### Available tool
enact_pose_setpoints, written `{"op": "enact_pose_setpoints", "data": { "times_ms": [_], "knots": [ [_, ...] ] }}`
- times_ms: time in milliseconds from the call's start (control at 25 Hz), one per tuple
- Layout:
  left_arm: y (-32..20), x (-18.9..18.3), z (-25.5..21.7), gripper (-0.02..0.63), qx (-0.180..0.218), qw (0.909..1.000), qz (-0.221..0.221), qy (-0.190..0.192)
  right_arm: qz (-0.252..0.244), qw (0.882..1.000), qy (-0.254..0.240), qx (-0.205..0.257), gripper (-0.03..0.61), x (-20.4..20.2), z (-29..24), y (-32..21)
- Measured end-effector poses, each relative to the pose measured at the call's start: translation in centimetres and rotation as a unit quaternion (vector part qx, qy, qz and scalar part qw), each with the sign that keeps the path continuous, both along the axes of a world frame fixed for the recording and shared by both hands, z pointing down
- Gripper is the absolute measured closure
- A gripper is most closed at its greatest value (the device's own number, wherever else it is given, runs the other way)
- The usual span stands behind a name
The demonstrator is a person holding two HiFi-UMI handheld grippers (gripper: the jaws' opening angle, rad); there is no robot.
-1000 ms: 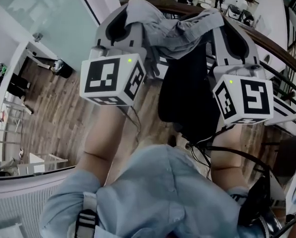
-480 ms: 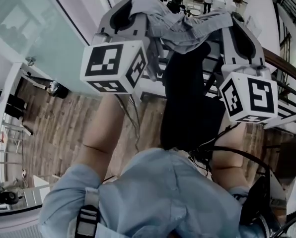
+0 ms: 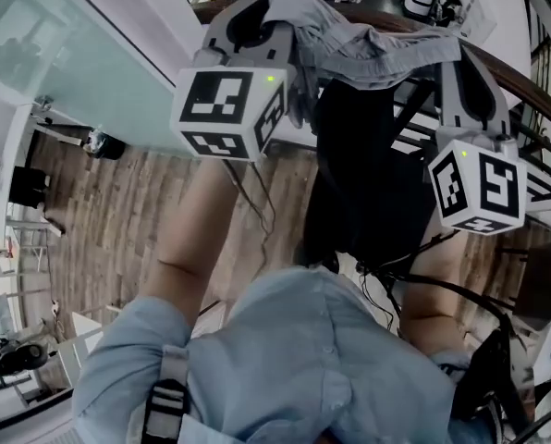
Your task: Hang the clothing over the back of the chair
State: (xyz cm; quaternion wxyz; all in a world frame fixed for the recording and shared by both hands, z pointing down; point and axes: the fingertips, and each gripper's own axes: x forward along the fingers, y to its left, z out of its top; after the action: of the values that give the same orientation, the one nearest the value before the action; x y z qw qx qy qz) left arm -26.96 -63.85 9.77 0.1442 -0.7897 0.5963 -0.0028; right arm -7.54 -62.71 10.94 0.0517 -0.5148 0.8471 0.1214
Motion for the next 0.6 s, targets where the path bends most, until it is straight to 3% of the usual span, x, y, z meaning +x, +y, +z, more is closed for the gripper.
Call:
{"op": "enact_pose_setpoints", "data": {
  "times_ms": [280, 600],
  "knots": [
    [-0.7, -2.5, 10.2, 0.583, -0.083, 0.9957, -0.011, 0.041, 0.009, 0.997, -0.003, -0.076, 0.532, -0.2, 8.6, -0.2],
    [2.2, -3.5, 16.5, 0.582, -0.115, 0.9903, -0.011, 0.078, 0.008, 0.994, -0.009, -0.107, 0.525, -2.2, 15.4, 2.8]
  ]
}}
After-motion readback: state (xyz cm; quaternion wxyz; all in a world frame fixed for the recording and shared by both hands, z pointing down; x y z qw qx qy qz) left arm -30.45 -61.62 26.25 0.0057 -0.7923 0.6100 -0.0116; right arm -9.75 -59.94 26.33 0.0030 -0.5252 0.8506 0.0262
